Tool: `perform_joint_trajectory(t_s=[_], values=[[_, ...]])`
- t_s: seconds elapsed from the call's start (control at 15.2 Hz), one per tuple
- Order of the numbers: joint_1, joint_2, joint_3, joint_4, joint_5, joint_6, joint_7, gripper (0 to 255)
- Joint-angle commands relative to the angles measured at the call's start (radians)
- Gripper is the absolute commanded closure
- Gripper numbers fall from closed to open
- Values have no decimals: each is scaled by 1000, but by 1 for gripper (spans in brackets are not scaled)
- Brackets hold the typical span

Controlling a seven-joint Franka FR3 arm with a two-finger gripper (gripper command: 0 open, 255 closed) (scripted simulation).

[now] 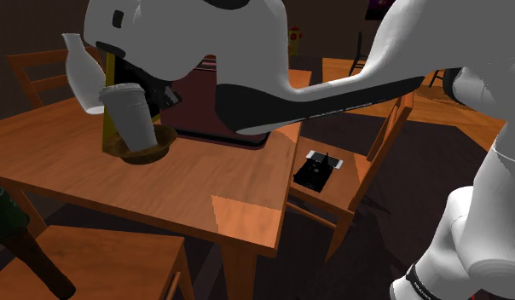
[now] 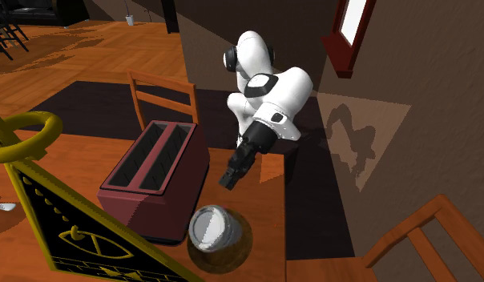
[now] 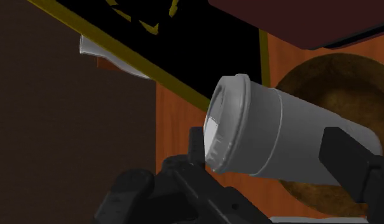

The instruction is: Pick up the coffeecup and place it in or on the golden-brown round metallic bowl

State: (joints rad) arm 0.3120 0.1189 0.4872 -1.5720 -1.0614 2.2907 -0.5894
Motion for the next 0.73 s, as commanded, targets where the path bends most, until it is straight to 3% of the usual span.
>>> perform_joint_trajectory(t_s=[0.0, 0.66], values=[[0, 0, 0, 0, 0, 0, 0, 0], [10, -107, 20, -63, 62, -39, -16, 0]])
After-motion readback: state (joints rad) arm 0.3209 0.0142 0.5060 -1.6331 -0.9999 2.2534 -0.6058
